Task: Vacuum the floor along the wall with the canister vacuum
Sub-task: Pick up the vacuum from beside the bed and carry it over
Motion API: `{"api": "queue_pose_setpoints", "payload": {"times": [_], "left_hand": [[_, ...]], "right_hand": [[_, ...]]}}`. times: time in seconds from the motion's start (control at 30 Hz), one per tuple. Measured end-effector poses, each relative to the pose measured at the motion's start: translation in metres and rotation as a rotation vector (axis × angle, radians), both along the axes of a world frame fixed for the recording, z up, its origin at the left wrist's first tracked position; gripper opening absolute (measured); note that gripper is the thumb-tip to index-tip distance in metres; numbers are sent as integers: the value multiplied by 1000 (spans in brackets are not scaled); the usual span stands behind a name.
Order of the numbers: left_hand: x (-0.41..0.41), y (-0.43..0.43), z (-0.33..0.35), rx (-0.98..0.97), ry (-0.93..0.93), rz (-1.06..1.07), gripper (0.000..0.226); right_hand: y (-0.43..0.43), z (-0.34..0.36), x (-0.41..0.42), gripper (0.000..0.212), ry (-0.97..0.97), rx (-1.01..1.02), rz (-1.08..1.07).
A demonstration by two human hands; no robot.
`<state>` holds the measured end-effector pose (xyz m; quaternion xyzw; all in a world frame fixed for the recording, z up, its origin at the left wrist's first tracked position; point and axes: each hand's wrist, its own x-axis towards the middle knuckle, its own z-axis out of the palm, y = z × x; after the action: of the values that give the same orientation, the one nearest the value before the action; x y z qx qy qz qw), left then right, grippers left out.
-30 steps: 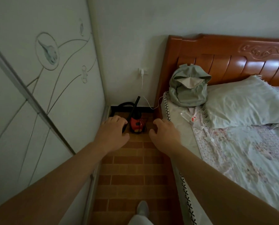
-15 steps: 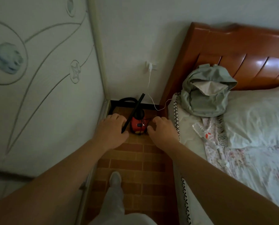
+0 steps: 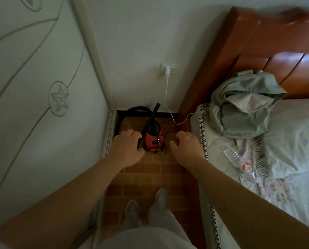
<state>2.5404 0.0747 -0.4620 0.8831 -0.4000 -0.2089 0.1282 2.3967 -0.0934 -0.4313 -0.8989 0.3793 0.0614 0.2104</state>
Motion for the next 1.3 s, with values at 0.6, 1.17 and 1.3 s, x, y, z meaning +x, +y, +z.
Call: {"api": "queue_pose_setpoints", "payload": {"times": [0.6,1.17,1.3], "left_hand": [[137,-146,-131,216,202,139,51],[201,-186,-421,220,435,248,54],[204,-192,-480,180,439,275,56]], "right_hand": [[-186,-139,151,43,175,245,43],[-200,-455,205,63,385,334,-114],[-205,-520,209,71,406,299,-46]]}}
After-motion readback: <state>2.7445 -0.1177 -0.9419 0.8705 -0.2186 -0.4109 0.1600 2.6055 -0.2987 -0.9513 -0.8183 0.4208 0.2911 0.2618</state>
